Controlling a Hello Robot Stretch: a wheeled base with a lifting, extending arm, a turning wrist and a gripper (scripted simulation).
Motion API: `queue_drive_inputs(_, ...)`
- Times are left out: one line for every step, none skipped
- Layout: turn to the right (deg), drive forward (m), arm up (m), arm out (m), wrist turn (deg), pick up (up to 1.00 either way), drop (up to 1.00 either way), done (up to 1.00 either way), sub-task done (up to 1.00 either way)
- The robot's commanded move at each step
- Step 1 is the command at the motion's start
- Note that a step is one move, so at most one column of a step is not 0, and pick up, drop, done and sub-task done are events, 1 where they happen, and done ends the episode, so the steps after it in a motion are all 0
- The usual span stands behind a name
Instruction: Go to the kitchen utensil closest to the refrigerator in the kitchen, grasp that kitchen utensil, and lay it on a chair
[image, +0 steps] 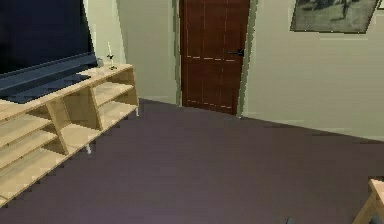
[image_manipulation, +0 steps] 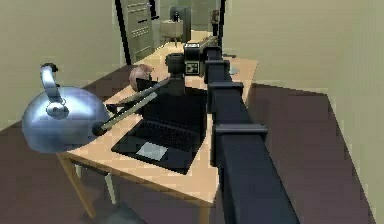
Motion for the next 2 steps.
queue_drive_inputs(0.0,0.0,-0.46,0.0,0.0,0.0,0.0,0.0,0.0)
queue_drive_inputs(0.0,0.0,-0.32,0.0,0.0,0.0,0.0,0.0,0.0)
